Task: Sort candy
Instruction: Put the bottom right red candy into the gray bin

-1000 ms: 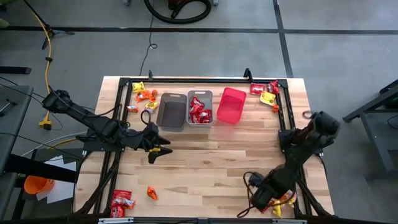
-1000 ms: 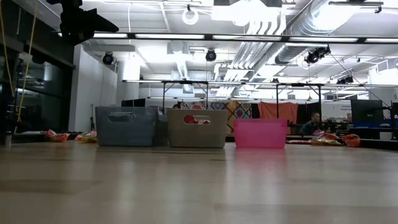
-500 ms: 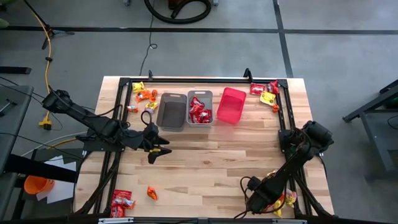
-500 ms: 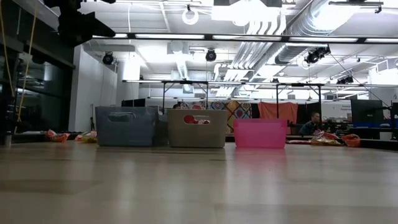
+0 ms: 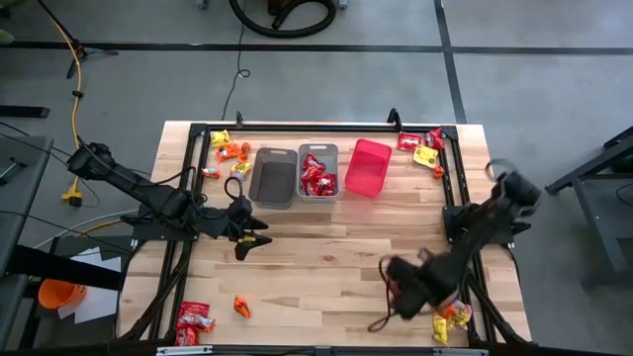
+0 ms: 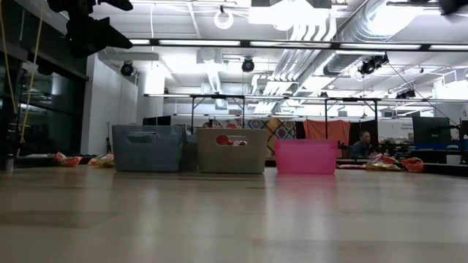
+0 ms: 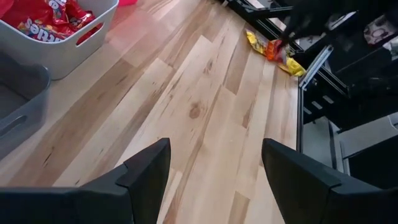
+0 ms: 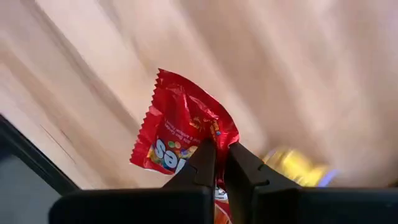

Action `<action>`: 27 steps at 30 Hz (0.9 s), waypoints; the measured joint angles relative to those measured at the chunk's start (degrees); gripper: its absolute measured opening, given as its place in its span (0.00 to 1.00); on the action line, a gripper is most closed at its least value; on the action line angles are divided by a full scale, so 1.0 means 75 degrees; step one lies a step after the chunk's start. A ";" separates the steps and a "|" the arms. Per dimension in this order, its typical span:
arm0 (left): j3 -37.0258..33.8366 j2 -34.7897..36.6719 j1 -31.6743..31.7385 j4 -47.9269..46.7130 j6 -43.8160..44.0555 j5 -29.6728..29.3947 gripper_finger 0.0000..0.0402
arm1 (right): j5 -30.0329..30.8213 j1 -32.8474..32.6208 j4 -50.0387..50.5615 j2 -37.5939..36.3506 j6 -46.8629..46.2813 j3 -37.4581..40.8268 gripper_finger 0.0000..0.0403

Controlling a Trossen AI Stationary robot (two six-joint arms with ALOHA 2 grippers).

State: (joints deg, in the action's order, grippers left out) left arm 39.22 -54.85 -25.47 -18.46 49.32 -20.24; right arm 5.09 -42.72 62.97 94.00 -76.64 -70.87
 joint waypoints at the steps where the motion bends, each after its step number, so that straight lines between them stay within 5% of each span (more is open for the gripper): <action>1: 0.0000 0.0000 0.0000 -0.0003 0.0000 -0.0019 0.60 | 0.0511 0.0203 -0.0037 -0.0278 0.0298 -0.0078 0.02; 7: 0.0000 0.0000 0.0005 0.0154 0.0143 -0.0036 0.60 | 0.2613 0.1932 -0.1744 -0.1444 0.3179 0.0076 0.01; 14: 0.0000 0.0097 0.0408 0.0923 -0.0378 0.0387 0.60 | 0.2105 0.4736 -0.5216 -0.1235 0.6907 0.0090 0.01; 21: 0.0000 0.0269 0.0901 0.1030 -0.0987 0.0422 0.60 | 0.1669 0.6623 -0.6379 -0.0985 0.6950 0.0090 0.00; 27: 0.0000 0.0526 0.1364 0.1201 -0.1746 0.0759 0.60 | 0.1064 0.7142 -0.7390 -0.0229 0.6714 0.0090 0.01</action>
State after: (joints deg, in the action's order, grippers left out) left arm 39.22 -50.91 -15.24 -9.46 36.23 -14.55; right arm 13.07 10.85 7.54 92.28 -26.29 -70.19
